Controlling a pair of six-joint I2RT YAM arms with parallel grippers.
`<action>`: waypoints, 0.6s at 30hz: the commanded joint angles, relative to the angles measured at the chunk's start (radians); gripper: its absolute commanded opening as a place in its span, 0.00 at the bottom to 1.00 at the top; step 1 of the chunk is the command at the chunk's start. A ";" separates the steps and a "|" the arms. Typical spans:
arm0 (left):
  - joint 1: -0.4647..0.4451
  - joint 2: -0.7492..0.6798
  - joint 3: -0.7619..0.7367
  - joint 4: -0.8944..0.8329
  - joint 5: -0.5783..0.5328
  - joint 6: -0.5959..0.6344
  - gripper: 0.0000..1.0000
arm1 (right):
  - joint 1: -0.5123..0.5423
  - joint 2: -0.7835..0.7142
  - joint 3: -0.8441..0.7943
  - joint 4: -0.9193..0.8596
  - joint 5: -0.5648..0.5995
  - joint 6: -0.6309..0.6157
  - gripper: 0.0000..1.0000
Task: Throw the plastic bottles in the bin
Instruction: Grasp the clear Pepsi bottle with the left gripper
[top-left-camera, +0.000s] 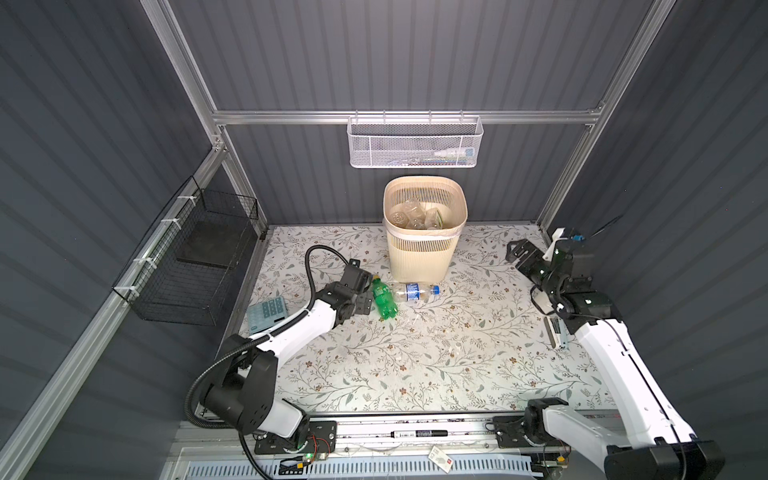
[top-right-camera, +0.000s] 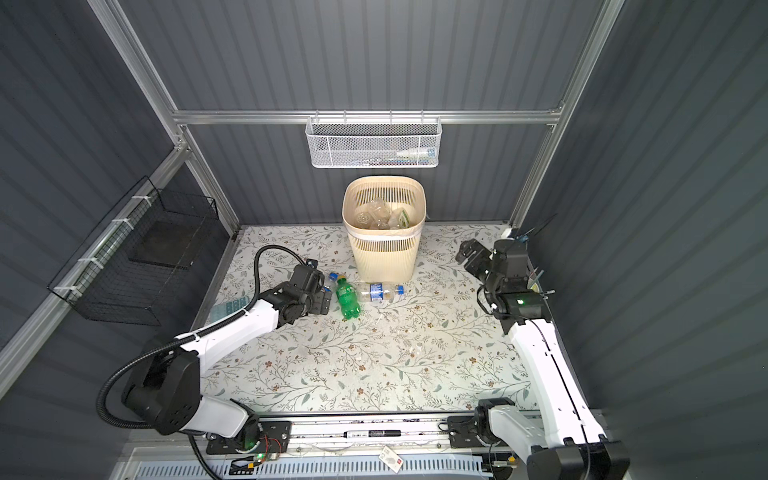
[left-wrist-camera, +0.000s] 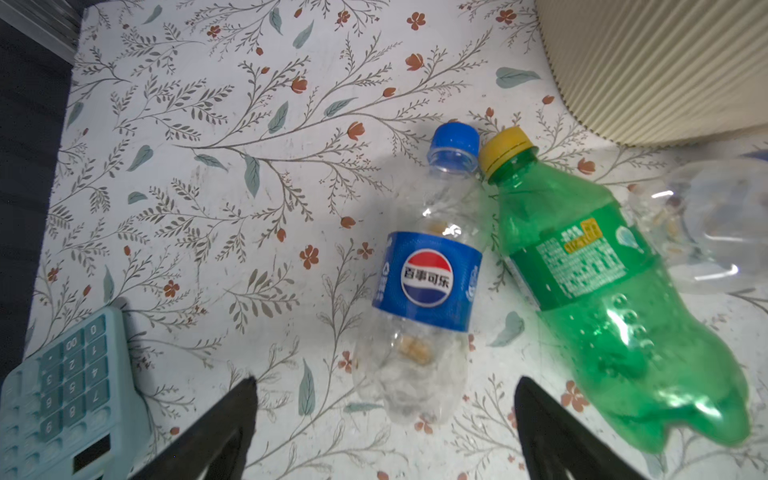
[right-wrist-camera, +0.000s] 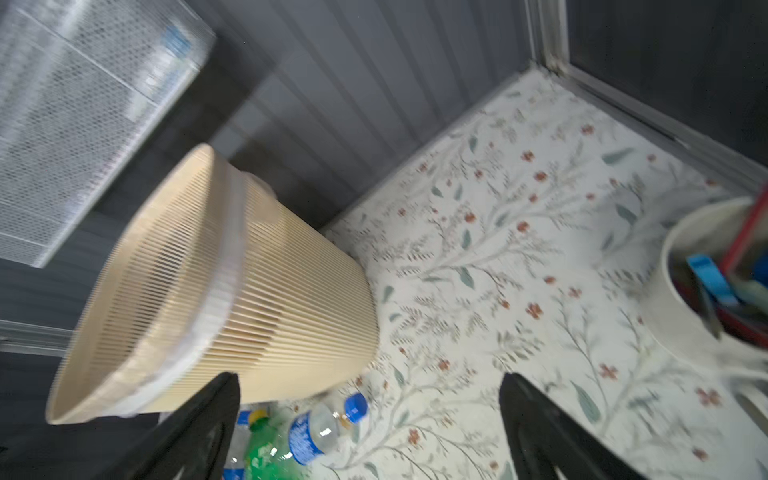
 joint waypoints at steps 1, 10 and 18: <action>0.025 0.072 0.082 -0.027 0.083 0.068 0.93 | -0.020 -0.074 -0.083 0.000 -0.024 0.009 0.99; 0.046 0.286 0.252 -0.113 0.132 0.129 0.85 | -0.074 -0.169 -0.300 0.001 -0.087 0.016 0.99; 0.063 0.366 0.302 -0.151 0.162 0.135 0.73 | -0.114 -0.200 -0.347 0.000 -0.105 0.031 0.99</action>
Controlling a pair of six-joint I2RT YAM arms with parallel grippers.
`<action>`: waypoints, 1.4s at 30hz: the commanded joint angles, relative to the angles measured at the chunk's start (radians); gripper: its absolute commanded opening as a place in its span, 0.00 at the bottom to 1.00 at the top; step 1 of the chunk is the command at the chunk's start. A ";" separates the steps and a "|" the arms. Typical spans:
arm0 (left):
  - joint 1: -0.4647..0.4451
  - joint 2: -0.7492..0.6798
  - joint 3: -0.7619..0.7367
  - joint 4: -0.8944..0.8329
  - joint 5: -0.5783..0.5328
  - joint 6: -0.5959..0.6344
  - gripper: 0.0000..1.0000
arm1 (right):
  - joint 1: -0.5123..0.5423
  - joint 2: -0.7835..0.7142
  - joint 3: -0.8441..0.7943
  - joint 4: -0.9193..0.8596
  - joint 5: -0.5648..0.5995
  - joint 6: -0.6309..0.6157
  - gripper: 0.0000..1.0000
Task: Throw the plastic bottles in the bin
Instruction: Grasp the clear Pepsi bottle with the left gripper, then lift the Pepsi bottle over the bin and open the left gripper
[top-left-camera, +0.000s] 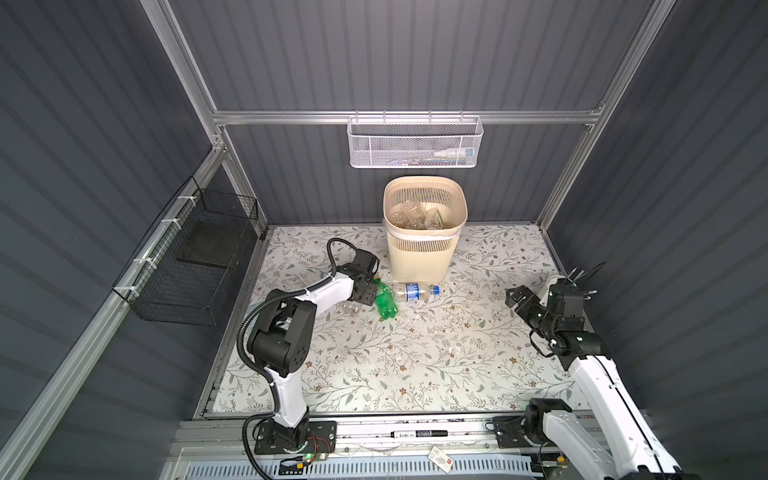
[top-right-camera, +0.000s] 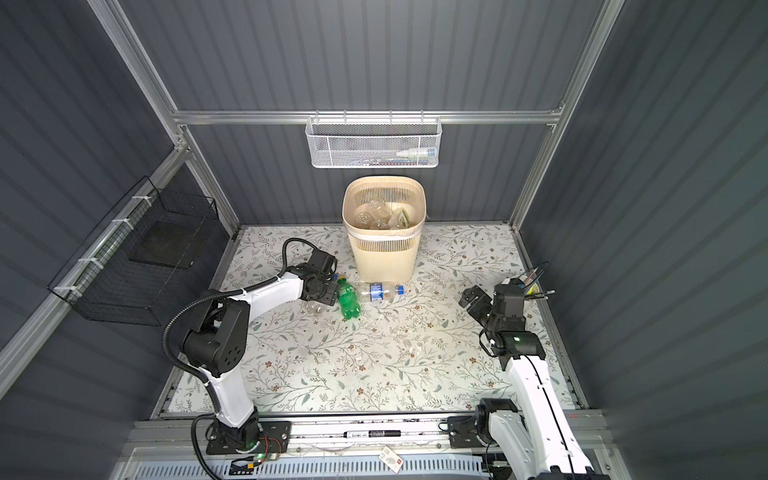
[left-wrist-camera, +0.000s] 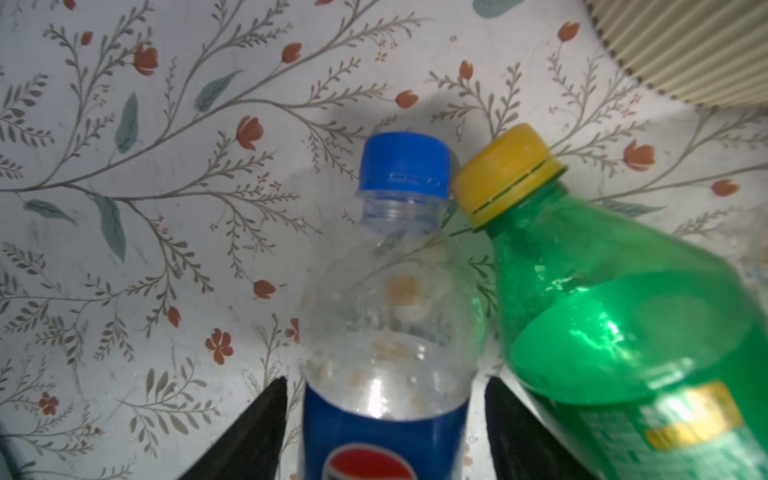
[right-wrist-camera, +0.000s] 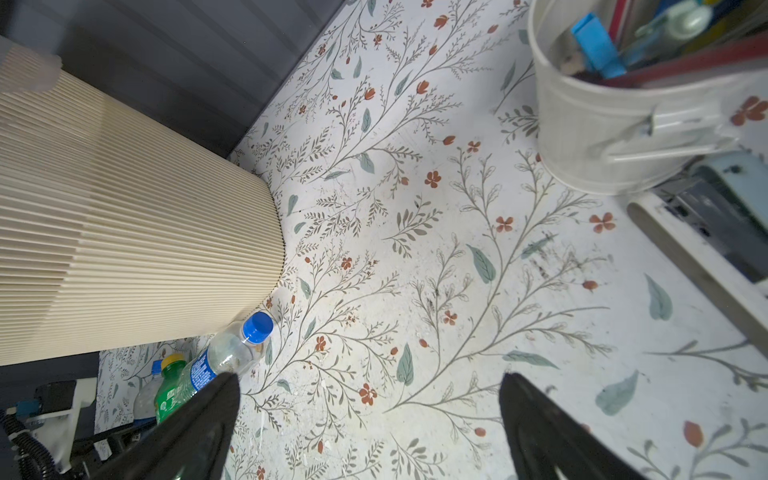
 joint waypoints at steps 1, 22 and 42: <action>0.013 0.015 0.030 -0.046 0.038 0.019 0.72 | -0.015 -0.015 -0.007 0.009 -0.017 0.008 0.99; 0.058 -0.384 0.041 0.031 0.008 -0.039 0.24 | -0.063 -0.015 0.009 0.017 -0.054 0.038 0.99; -0.109 0.013 0.963 -0.126 0.362 -0.031 0.57 | -0.076 -0.033 0.033 0.022 -0.104 0.078 0.99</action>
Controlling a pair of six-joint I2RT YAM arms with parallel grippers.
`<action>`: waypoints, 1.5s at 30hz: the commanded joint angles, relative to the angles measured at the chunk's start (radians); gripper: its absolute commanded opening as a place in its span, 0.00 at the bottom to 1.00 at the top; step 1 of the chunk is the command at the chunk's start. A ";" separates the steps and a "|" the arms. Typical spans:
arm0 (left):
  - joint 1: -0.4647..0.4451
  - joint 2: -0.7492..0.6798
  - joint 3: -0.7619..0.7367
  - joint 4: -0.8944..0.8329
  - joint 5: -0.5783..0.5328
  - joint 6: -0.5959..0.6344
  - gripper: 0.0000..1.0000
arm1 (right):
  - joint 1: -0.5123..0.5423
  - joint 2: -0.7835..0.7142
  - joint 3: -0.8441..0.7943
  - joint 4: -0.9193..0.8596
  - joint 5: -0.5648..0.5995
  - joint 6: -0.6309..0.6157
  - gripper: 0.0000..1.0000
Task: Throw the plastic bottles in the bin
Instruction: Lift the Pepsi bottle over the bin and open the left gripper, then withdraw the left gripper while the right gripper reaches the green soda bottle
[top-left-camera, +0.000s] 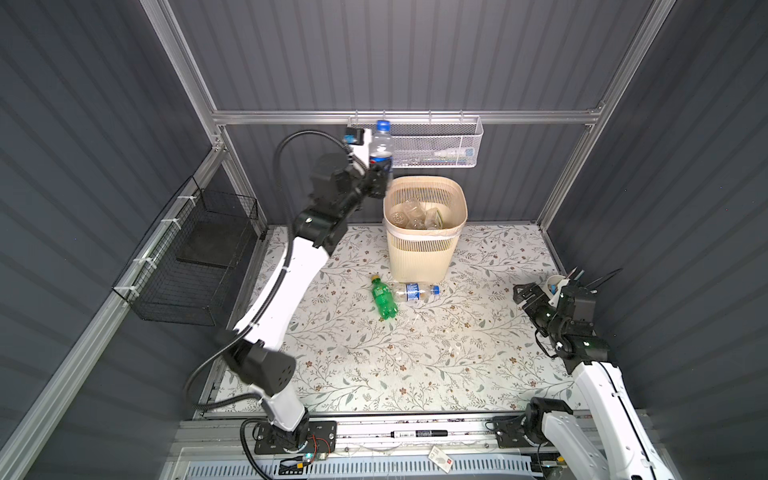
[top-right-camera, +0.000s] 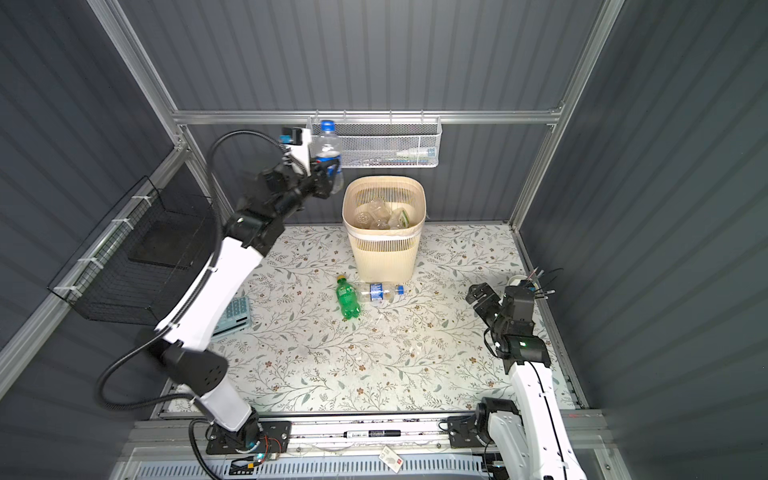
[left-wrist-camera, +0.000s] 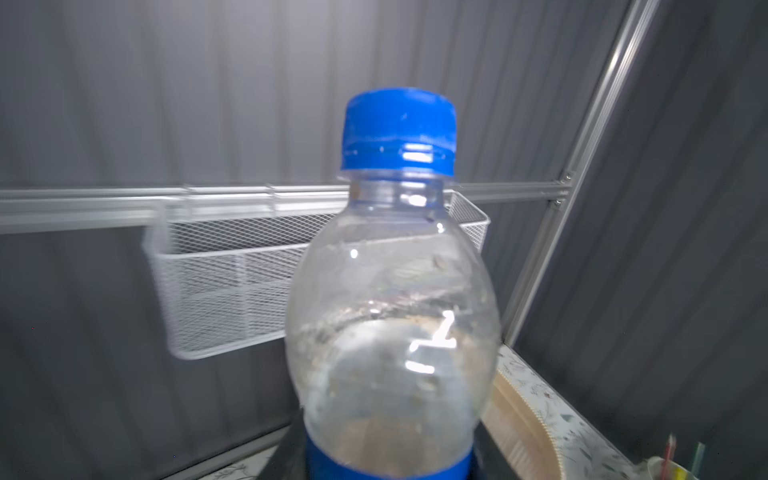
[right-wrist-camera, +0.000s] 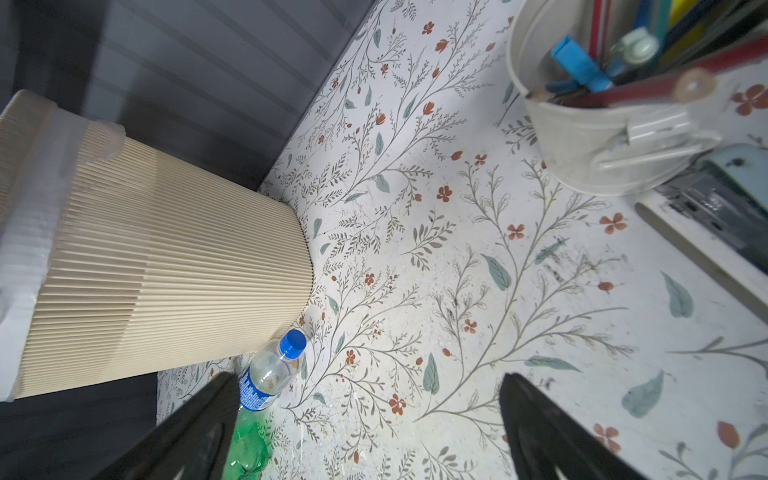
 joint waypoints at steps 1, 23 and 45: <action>-0.036 0.034 0.027 -0.252 0.050 0.006 0.61 | -0.004 0.005 0.032 -0.006 -0.019 0.005 0.99; -0.007 -0.512 -0.714 0.052 -0.340 -0.040 1.00 | 0.078 0.019 0.041 0.034 -0.009 0.013 0.99; 0.288 -0.754 -1.470 -0.106 -0.332 -0.511 1.00 | 0.972 1.058 0.928 -0.229 0.377 -0.257 0.96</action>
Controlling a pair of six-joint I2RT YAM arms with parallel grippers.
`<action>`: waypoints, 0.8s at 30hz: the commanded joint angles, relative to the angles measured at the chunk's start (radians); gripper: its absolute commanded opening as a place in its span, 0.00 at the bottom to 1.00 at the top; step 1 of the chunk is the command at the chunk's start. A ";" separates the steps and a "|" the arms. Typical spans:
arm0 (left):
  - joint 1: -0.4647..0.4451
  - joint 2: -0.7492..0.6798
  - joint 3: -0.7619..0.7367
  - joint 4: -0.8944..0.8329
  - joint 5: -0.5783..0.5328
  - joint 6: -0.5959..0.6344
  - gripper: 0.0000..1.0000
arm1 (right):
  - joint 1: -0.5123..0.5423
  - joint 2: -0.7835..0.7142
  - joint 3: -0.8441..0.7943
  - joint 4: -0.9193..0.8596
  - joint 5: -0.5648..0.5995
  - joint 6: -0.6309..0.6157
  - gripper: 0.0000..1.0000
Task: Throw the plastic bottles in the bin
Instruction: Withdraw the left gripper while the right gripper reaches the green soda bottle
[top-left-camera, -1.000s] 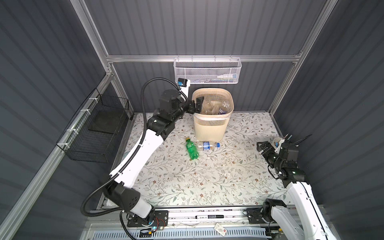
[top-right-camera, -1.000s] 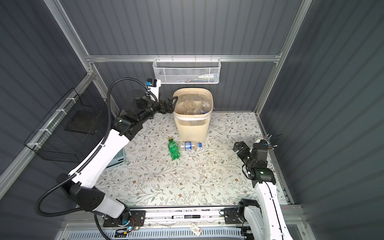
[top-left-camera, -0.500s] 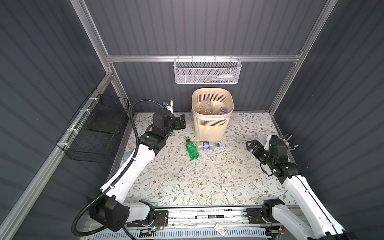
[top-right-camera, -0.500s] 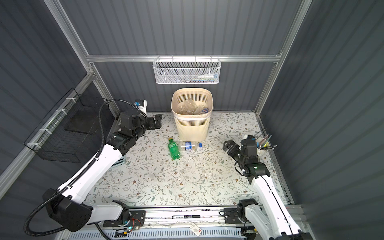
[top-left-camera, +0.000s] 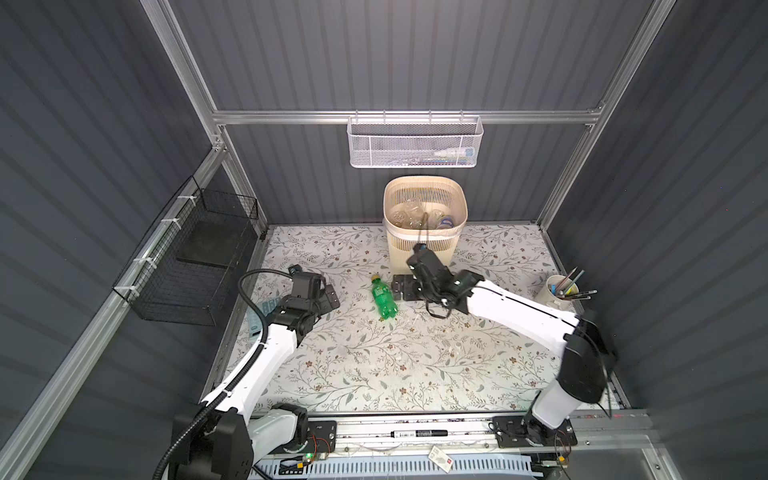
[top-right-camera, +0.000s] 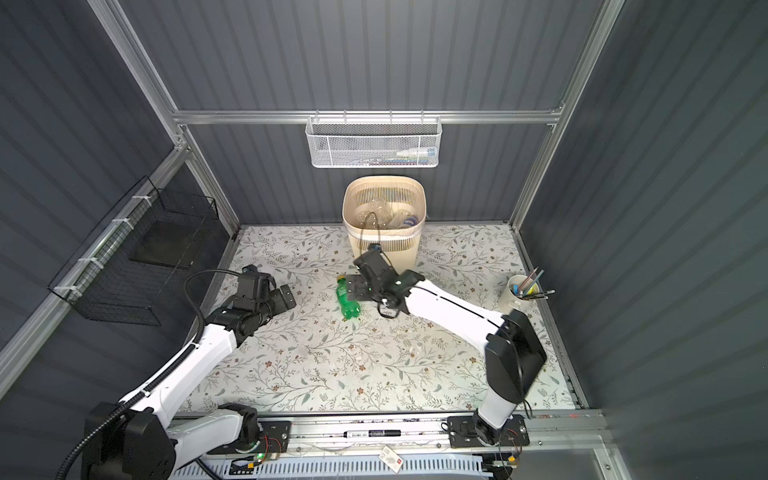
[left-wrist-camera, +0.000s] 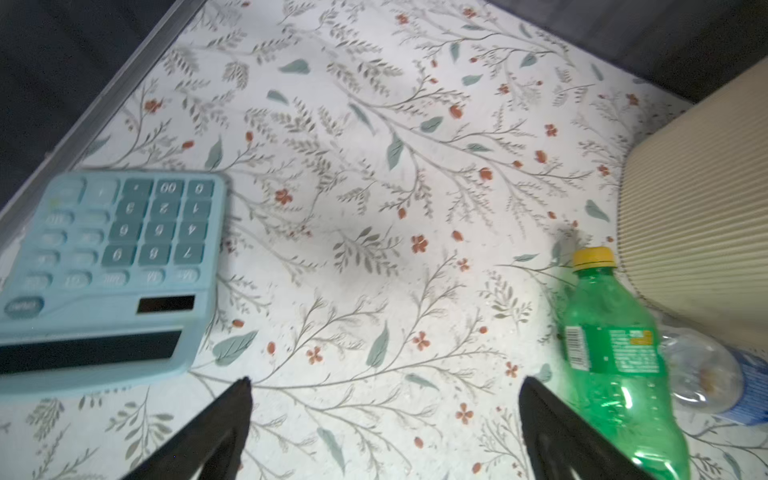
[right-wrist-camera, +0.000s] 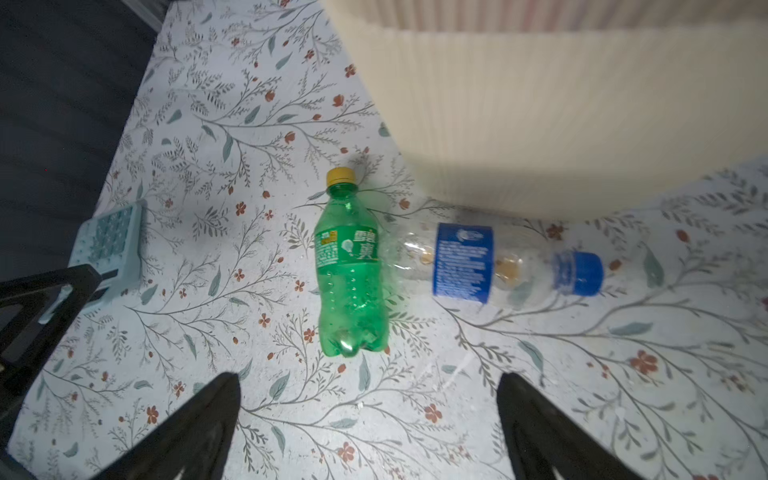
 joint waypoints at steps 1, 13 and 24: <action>0.006 -0.041 -0.070 -0.016 0.002 -0.094 1.00 | 0.011 0.118 0.111 -0.135 0.027 -0.072 0.95; 0.006 -0.091 -0.201 0.025 0.060 -0.134 1.00 | 0.050 0.345 0.318 -0.200 0.026 -0.130 0.87; 0.007 -0.081 -0.202 0.024 0.066 -0.096 1.00 | 0.051 0.557 0.547 -0.307 0.048 -0.151 0.84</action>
